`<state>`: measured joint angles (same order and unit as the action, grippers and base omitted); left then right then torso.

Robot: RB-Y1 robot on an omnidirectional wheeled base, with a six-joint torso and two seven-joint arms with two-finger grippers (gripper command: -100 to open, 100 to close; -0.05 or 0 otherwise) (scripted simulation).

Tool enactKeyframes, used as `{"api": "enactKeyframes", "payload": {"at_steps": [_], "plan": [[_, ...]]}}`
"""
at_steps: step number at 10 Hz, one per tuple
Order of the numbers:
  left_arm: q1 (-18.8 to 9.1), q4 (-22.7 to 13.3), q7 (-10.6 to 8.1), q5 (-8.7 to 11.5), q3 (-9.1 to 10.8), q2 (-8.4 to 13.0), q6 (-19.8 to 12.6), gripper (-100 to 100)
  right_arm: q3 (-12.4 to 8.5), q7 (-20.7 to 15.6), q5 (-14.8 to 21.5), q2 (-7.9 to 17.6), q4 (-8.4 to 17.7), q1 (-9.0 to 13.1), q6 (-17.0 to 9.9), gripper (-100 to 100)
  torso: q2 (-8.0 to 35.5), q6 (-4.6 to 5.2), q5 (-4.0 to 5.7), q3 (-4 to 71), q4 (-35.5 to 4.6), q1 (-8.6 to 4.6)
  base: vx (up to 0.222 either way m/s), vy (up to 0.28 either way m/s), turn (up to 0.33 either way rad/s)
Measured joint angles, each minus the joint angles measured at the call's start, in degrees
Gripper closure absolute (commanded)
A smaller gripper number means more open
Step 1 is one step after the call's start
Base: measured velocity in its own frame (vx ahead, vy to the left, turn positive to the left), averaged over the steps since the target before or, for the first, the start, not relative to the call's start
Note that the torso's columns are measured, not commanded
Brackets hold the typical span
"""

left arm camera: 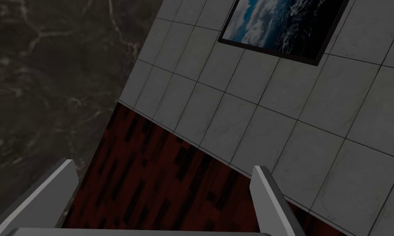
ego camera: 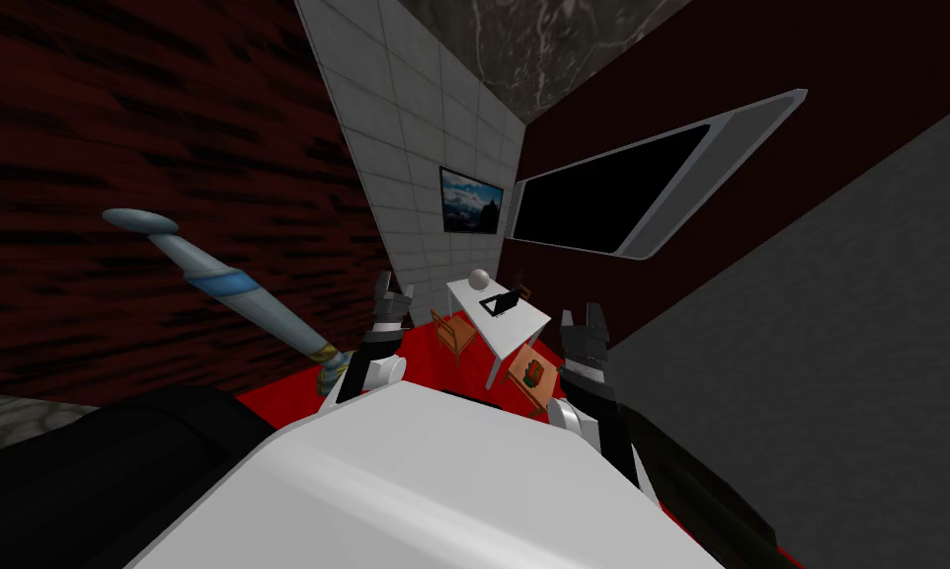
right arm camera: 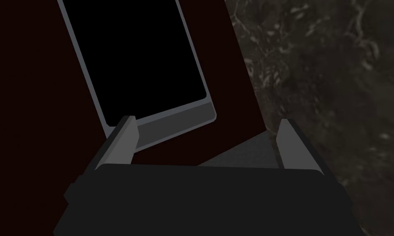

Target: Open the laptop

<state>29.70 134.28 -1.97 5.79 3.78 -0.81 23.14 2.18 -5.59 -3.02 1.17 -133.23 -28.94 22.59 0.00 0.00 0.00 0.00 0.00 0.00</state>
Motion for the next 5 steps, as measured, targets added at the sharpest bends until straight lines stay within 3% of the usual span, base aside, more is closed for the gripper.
{"api": "enactKeyframes", "payload": {"at_steps": [2, 5], "plan": [[0.0, 0.0, 0.0, 0.0, 0.0, 0.0, 0.0, 0, 0.0, 0.0, 0.0, 0.0, 0.0, 0.0, 0.0, 0, 6.0, 0.0, 0.0, 12.0, -6.0, 0.0, 0.0, 0.0, 0.0], [0.0, 0.0, 0.0, 0.0, 0.0, 0.0, 0.0, 0, 0.0, 0.0, 0.0, 0.0, 0.0, 0.0, 0.0, 0, 18.5, 0.0, 0.0, 36.9, -18.5, 0.0, 0.0, 0.0, 0.0]]}}
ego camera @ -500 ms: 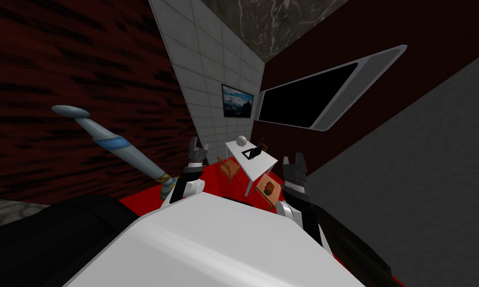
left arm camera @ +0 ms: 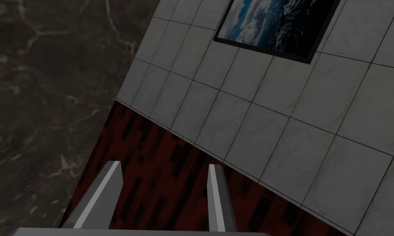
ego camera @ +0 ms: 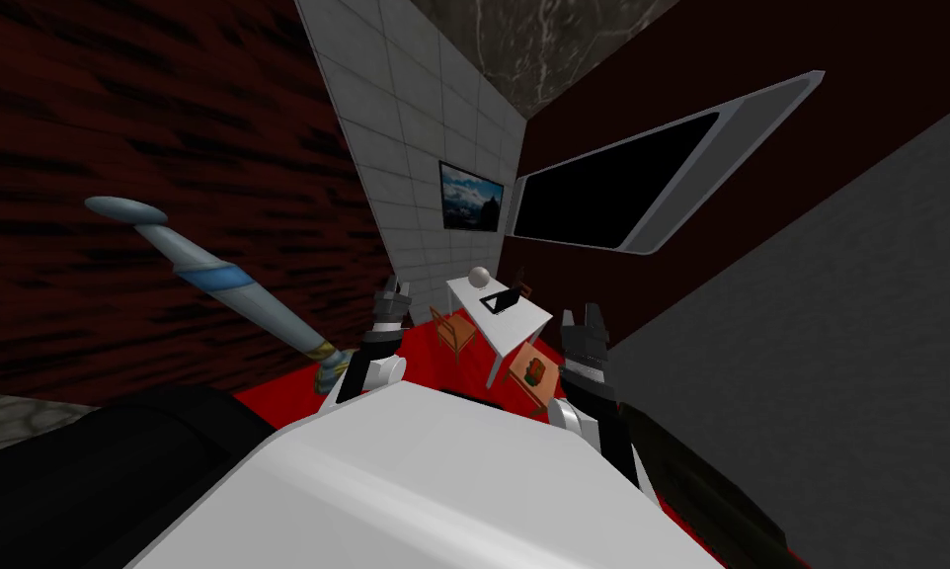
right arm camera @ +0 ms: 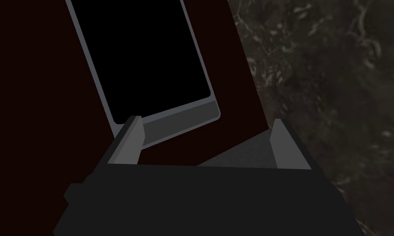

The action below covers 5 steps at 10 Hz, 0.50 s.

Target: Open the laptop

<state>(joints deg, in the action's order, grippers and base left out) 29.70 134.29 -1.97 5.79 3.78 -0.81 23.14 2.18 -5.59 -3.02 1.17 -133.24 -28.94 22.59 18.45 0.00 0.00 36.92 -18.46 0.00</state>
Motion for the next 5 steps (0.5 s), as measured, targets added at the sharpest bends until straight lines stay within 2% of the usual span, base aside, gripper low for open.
{"api": "enactKeyframes", "payload": {"at_steps": [4, 5], "plan": [[0.0, 0.0, 0.0, 0.0, 0.0, 0.0, 0.0, 0, 0.0, 0.0, 0.0, 0.0, 0.0, 0.0, 0.0, 0, 16.9, 0.0, 0.0, 33.8, -16.9, 0.0, 0.0, 0.0, 0.0], [0.0, 0.0, 0.0, 0.0, 0.0, 0.0, 0.0, 0, 0.0, 0.0, 0.0, 0.0, 0.0, 0.0, 0.0, -100, 21.2, 0.0, 0.0, 42.3, -21.1, 0.0, 0.014, 0.017, 0.045]]}}
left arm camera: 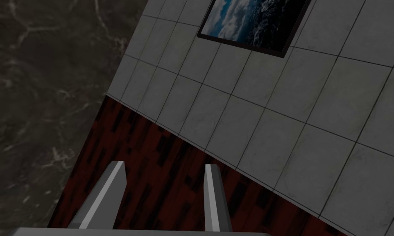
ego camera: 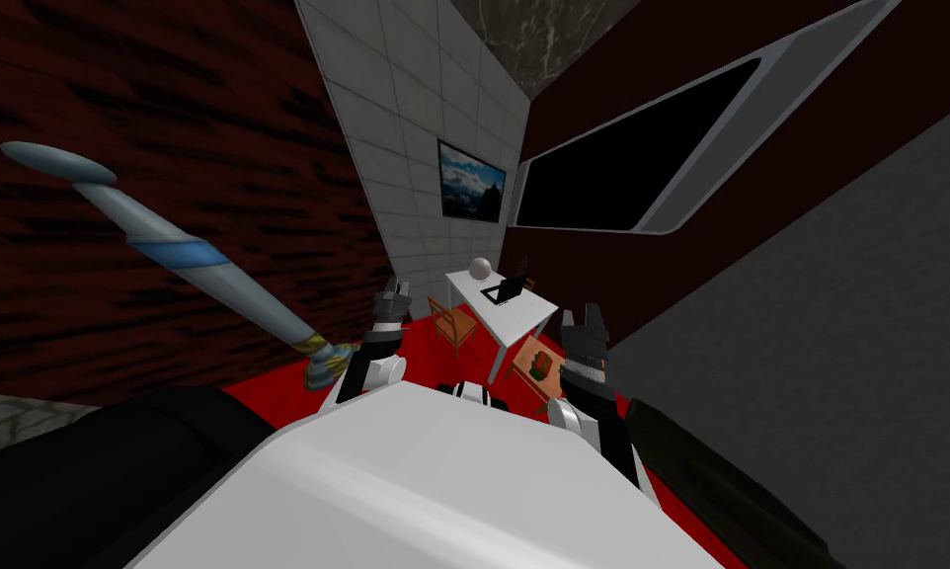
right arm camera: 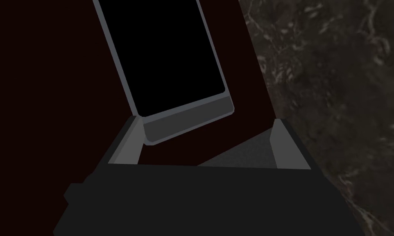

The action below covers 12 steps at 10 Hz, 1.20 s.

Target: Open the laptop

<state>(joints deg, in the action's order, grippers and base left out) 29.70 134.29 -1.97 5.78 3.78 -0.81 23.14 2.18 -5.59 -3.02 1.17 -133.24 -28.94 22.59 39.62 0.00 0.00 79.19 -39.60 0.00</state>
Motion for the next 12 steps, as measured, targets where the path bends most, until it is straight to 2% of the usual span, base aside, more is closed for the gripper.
{"api": "enactKeyframes", "payload": {"at_steps": [2, 5, 9, 12], "plan": [[0.0, 0.0, 0.0, 0.0, -0.01, 0.0, 0.0, 0, 0.0, -1.5, 1.8, 2.6, 0.6, 0.7, -0.6, -100, 2.4, -0.01, -0.03, 5.1, -2.4, 0.1, 0.017, 0.039, 0.071], [0.0, 0.0, 0.0, 0.0, -0.01, 0.0, 0.0, 0, -0.7, -4.3, 5.0, 5.9, 2.2, 2.0, -1.4, -100, 2.7, 0.0, -0.01, 5.4, -2.7, 0.04, 0.02, 0.053, 0.076], [0.0, 0.0, 0.0, 0.0, -0.01, 0.0, 0.0, 0, -0.7, -10.4, 11.8, 8.6, 4.2, 4.5, -3.6, -100, 2.6, 0.0, -0.02, 5.4, -2.7, 0.06, 0.035, 0.078, 0.106], [0.0, 0.0, 0.0, 0.0, -0.01, 0.0, 0.0, 0, -1.3, -15.6, 17.3, 10.2, 7.1, 6.7, -4.4, -100, 2.7, 0.01, 0.01, 5.4, -2.7, -0.03, 0.036, 0.077, 0.11]]}}
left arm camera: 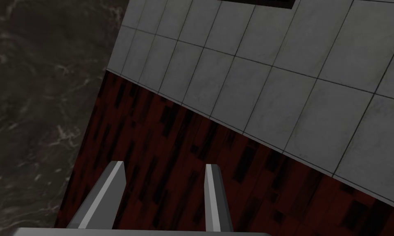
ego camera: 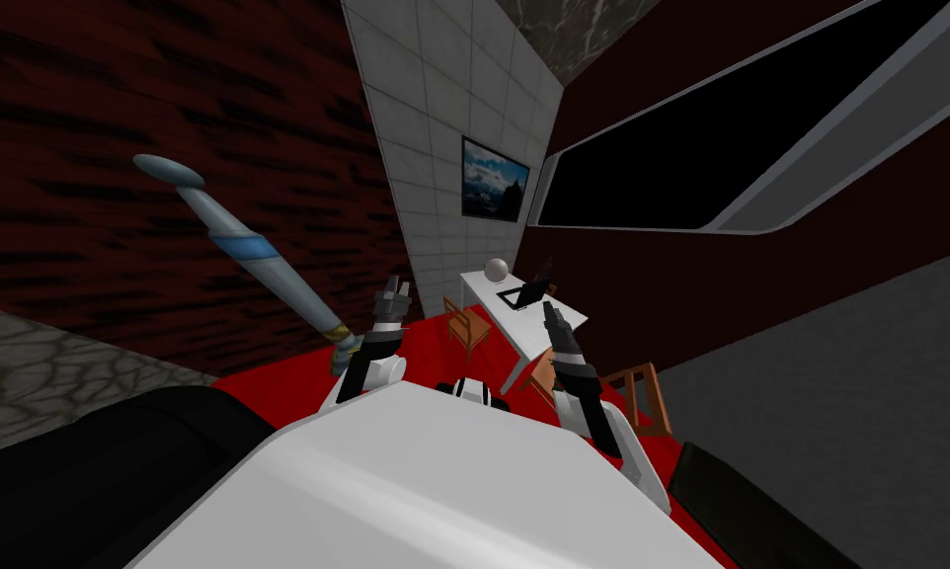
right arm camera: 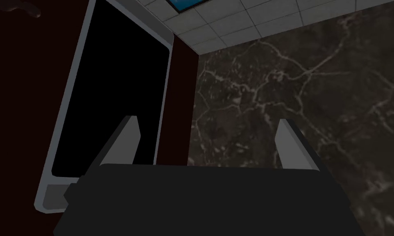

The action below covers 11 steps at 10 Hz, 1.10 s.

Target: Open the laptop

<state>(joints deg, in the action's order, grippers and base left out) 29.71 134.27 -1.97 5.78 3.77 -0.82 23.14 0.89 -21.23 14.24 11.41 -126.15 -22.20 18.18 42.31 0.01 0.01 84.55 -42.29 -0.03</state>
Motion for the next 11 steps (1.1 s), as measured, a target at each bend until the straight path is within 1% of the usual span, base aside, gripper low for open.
{"api": "enactKeyframes", "payload": {"at_steps": [1, 3, 5, 7, 9, 11], "plan": [[0.0, 0.0, 0.0, 0.0, 0.0, 0.0, 0.0, 0, -0.4, -1.6, 1.7, 0.7, 1.0, 1.2, -0.6, -100, 0.0, -0.01, -0.01, 0.0, 0.0, 0.03, 0.032, 0.049, 0.041], [0.0, 0.0, 0.0, 0.0, 0.0, 0.0, 0.0, 0, -0.7, -3.7, 4.3, 1.3, 1.9, 2.1, -1.4, -100, 0.0, -0.01, 0.01, 0.0, 0.0, -0.03, 0.027, 0.051, 0.108], [0.0, 0.0, 0.0, 0.0, 0.0, 0.0, 0.0, 0, -0.9, -7.1, 7.9, 1.9, 3.6, 3.4, -2.2, -100, 0.0, 0.0, -0.02, 0.0, 0.0, 0.07, 0.035, 0.048, 0.085], [0.0, 0.0, 0.0, 0.0, 0.01, 0.0, 0.0, 0, -1.2, -9.5, 10.5, 2.5, 4.7, 4.6, -3.0, -100, 0.0, -0.01, 0.01, 0.0, 0.0, -0.02, 0.039, 0.036, 0.104], [0.0, 0.0, 0.0, 0.0, 0.0, 0.0, 0.0, 0, -2.1, -12.6, 13.7, 3.8, 7.1, 6.0, -3.7, -100, -0.1, -0.01, -0.01, 0.1, 0.0, 0.04, 0.051, 0.03, 0.085], [0.0, 0.0, 0.0, 0.0, 0.01, 0.0, 0.0, 0, -2.4, -14.9, 16.0, 4.5, 8.1, 6.7, -4.4, -100, 0.0, -0.01, 0.01, 0.0, 0.0, -0.02, 0.042, 0.012, 0.087]]}}
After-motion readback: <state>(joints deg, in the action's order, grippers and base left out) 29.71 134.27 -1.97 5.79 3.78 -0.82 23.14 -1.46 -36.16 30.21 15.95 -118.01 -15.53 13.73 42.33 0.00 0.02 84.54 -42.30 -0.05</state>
